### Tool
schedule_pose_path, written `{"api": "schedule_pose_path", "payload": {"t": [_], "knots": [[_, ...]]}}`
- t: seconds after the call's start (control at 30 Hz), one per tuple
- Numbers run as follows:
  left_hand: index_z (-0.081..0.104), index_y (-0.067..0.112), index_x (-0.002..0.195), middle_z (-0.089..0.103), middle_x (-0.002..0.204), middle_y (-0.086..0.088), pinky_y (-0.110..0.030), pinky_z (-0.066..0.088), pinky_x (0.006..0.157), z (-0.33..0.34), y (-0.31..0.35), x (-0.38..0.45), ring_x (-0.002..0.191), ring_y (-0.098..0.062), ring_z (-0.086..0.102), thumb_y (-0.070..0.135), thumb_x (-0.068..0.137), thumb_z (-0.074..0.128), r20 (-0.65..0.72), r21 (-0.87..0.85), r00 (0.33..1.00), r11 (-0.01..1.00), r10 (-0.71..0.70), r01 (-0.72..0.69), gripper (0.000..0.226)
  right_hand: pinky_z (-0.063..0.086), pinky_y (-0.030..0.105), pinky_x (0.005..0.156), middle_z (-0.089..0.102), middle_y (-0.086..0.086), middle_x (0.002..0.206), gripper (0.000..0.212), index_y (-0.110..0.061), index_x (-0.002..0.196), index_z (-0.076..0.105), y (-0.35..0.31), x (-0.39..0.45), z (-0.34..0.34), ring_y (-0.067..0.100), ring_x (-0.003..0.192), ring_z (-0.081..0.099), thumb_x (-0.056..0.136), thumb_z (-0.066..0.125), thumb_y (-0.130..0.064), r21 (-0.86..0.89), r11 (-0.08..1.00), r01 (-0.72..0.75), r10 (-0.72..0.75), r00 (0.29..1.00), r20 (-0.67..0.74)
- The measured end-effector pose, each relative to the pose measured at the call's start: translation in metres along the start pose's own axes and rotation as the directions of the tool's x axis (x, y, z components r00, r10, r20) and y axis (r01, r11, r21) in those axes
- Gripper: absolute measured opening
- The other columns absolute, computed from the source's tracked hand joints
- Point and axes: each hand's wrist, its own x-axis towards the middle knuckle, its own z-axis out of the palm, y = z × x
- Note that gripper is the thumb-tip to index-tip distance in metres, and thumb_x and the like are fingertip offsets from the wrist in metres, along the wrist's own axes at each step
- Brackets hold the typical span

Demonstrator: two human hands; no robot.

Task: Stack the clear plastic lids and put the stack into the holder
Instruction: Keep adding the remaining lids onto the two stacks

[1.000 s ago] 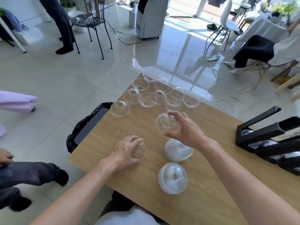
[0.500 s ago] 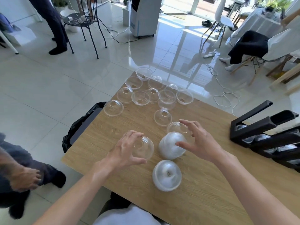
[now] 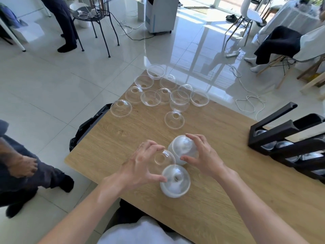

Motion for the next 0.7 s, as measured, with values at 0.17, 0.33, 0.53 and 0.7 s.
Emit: {"api": "schedule_pose_path", "payload": {"t": [0.17, 0.33, 0.53, 0.7], "knots": [[0.044, 0.036, 0.145, 0.040, 0.133, 0.021, -0.018, 0.042, 0.095, 0.018, 0.027, -0.007, 0.124, -0.002, 0.042, 0.056, 0.066, 0.087, 0.029, -0.050, 0.999, 0.998, 0.038, -0.037, 0.092, 0.051, 0.035, 0.098, 0.039, -0.009, 0.147, 0.089, -0.035, 0.154, 0.035, 0.002, -0.004, 0.004, 0.013, 0.123, 0.052, 0.080, 0.082, -0.051, 0.021, 1.000, 0.017, -0.017, 1.000, -0.016], [0.036, 0.037, 0.146, 0.035, 0.142, 0.025, -0.003, 0.027, 0.098, 0.034, 0.040, -0.013, 0.134, 0.007, 0.031, 0.058, 0.068, 0.085, 0.072, -0.048, 0.997, 0.999, 0.017, -0.013, 0.094, 0.048, 0.036, 0.104, 0.038, -0.013, 0.151, 0.098, -0.030, 0.157, 0.030, 0.004, -0.005, 0.001, 0.012, 0.129, 0.051, 0.077, 0.082, -0.056, 0.092, 0.995, -0.025, 0.027, 0.999, -0.021], [0.042, 0.028, 0.142, 0.038, 0.144, 0.020, -0.002, 0.024, 0.104, 0.050, 0.046, -0.013, 0.137, 0.004, 0.033, 0.053, 0.068, 0.088, 0.071, -0.029, 0.997, 0.999, -0.025, 0.027, 0.091, 0.051, 0.033, 0.105, 0.042, -0.018, 0.147, 0.086, -0.030, 0.150, 0.042, 0.015, -0.010, -0.010, 0.000, 0.129, 0.050, 0.079, 0.073, -0.067, 0.165, 0.986, 0.007, 0.001, 0.999, -0.051], [0.043, 0.032, 0.145, 0.035, 0.141, 0.020, -0.020, 0.038, 0.106, 0.061, 0.047, -0.012, 0.132, 0.000, 0.035, 0.051, 0.069, 0.088, 0.080, -0.016, 0.995, 0.998, -0.064, 0.065, 0.090, 0.056, 0.038, 0.099, 0.043, -0.020, 0.145, 0.075, -0.033, 0.145, 0.048, 0.023, -0.019, -0.018, 0.009, 0.120, 0.057, 0.083, 0.062, -0.073, 0.151, 0.988, -0.005, 0.011, 0.999, -0.039]]}}
